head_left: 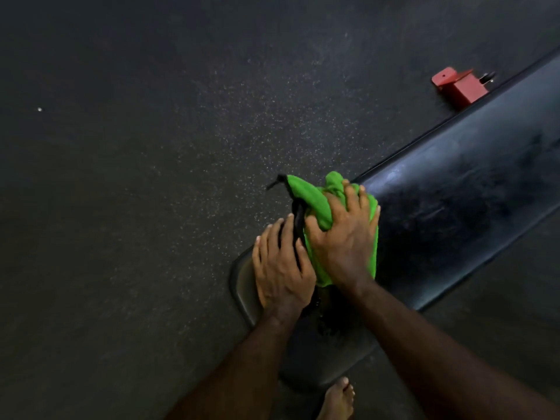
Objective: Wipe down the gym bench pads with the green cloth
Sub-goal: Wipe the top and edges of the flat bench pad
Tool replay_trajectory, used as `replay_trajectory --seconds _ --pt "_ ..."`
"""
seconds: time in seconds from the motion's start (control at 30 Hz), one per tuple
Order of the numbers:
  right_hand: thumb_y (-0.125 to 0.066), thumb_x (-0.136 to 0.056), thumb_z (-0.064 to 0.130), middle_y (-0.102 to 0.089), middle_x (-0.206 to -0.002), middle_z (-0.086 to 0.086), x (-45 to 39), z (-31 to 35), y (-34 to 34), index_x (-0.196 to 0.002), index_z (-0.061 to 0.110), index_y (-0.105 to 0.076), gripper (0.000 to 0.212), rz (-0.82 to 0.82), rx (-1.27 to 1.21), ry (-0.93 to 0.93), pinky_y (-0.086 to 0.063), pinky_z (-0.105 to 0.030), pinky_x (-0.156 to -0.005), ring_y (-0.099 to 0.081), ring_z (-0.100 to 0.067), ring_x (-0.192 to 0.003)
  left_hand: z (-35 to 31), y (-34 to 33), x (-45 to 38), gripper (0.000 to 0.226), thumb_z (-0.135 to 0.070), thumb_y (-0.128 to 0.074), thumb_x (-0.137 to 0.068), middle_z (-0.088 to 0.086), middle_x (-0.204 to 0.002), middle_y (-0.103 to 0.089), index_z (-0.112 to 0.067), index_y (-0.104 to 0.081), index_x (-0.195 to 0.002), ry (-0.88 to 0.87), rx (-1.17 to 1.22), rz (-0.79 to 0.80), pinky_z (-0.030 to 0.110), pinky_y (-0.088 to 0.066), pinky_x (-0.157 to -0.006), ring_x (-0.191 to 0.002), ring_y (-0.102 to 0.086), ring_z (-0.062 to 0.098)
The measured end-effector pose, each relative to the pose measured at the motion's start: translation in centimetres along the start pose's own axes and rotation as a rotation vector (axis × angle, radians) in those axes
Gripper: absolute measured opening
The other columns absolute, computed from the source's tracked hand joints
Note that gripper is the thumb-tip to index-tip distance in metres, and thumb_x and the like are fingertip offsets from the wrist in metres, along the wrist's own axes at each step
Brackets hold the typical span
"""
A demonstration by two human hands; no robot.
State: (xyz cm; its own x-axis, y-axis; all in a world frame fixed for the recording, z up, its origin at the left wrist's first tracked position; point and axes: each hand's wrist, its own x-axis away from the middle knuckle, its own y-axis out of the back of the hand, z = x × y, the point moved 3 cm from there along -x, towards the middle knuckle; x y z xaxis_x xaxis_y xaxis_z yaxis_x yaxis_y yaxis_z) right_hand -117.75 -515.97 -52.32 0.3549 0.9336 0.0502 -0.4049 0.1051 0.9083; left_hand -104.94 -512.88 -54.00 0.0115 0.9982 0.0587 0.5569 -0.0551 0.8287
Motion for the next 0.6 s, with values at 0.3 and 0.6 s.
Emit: replay_trajectory --seconds 0.3,0.6 --pt "-0.060 -0.081 0.058 -0.055 -0.147 -0.005 -0.5 -0.1 -0.2 -0.128 0.025 -0.067 0.057 0.022 0.101 0.085 -0.023 -0.061 -0.123 -0.041 -0.030 -0.145 9.2 3.6 4.2 0.049 -0.050 -0.038 -0.108 -0.009 -0.147 -0.054 -0.027 -0.051 -0.148 0.317 0.376 0.019 0.023 -0.040 -0.106 -0.128 -0.049 -0.003" --pt "-0.054 -0.086 0.068 -0.056 -0.147 -0.002 1.2 2.5 -1.8 -0.137 0.032 -0.062 0.063 0.218 0.231 0.452 -0.023 -0.058 -0.123 -0.045 -0.027 -0.142 9.9 2.5 3.7 0.044 -0.034 -0.037 -0.109 -0.011 -0.144 -0.055 -0.015 -0.055 -0.144 0.566 0.837 0.055 0.013 -0.036 -0.109 -0.135 -0.049 0.007"
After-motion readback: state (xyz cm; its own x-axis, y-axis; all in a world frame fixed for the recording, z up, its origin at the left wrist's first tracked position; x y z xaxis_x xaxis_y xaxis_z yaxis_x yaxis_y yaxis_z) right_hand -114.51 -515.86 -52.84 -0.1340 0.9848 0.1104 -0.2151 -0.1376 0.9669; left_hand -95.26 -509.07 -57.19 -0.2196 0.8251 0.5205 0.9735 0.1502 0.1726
